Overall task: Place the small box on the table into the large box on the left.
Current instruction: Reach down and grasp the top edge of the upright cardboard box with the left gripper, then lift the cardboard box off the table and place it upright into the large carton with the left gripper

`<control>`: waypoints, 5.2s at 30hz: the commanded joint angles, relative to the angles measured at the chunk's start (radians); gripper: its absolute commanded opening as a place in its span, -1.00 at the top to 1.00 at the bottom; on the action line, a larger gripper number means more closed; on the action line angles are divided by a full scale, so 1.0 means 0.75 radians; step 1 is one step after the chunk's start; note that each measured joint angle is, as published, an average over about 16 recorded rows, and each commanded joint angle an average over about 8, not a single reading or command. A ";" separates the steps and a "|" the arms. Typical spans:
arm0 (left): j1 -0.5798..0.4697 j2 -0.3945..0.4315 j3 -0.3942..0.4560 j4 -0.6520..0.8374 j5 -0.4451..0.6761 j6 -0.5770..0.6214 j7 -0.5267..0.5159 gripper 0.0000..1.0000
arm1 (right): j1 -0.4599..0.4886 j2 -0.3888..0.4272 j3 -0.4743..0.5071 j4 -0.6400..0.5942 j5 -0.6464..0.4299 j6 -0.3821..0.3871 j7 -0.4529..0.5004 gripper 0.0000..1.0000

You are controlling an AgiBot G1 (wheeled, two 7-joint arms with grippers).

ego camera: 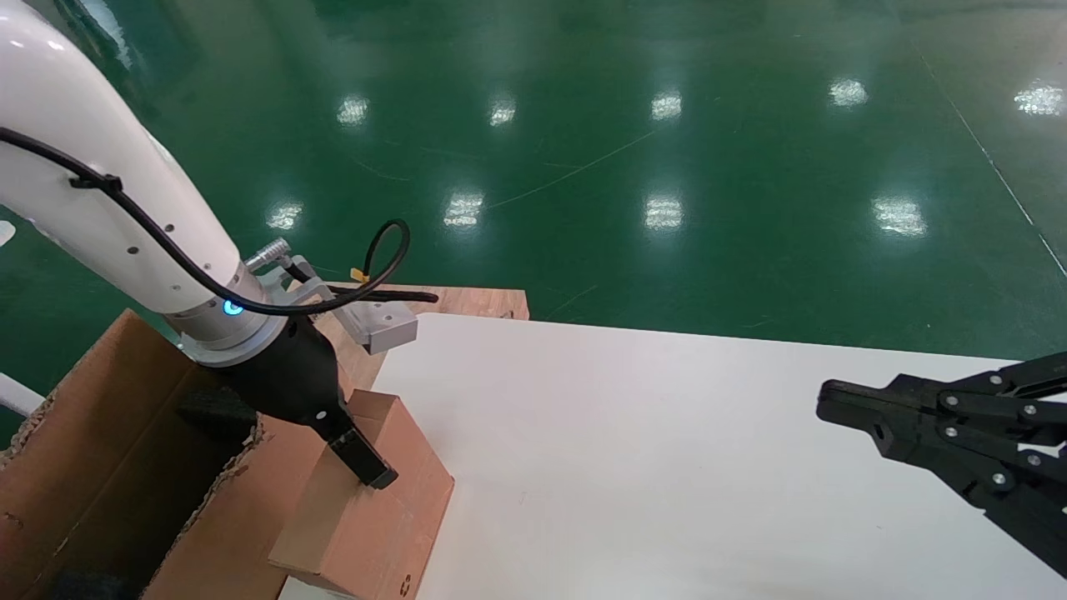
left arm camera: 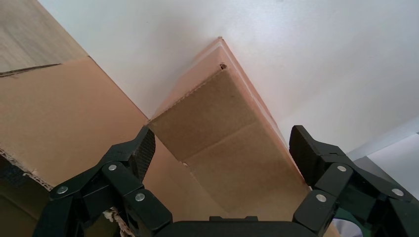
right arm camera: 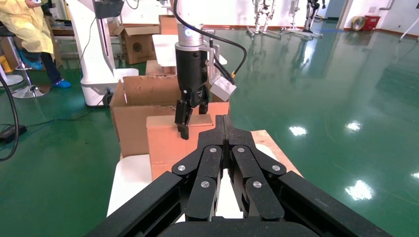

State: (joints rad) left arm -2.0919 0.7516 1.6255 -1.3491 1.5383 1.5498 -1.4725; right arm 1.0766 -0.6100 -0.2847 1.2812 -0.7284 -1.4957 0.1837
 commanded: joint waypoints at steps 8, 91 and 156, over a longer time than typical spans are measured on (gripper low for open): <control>-0.013 0.012 0.060 0.001 -0.023 -0.018 -0.009 -1.00 | 0.000 0.000 -0.001 0.000 0.001 0.000 0.000 1.00; -0.601 0.020 -0.180 0.570 0.028 -0.111 0.681 1.00 | 0.001 0.002 -0.004 -0.002 0.003 0.002 -0.003 -1.00; -0.635 -0.276 0.824 0.742 -0.218 -0.043 0.539 1.00 | 0.003 0.004 -0.010 -0.002 0.007 0.004 -0.005 -1.00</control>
State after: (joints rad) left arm -2.5618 0.5483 2.2398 -0.7829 1.3689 1.5190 -1.0622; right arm 1.0785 -0.6071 -0.2922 1.2801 -0.7231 -1.4925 0.1797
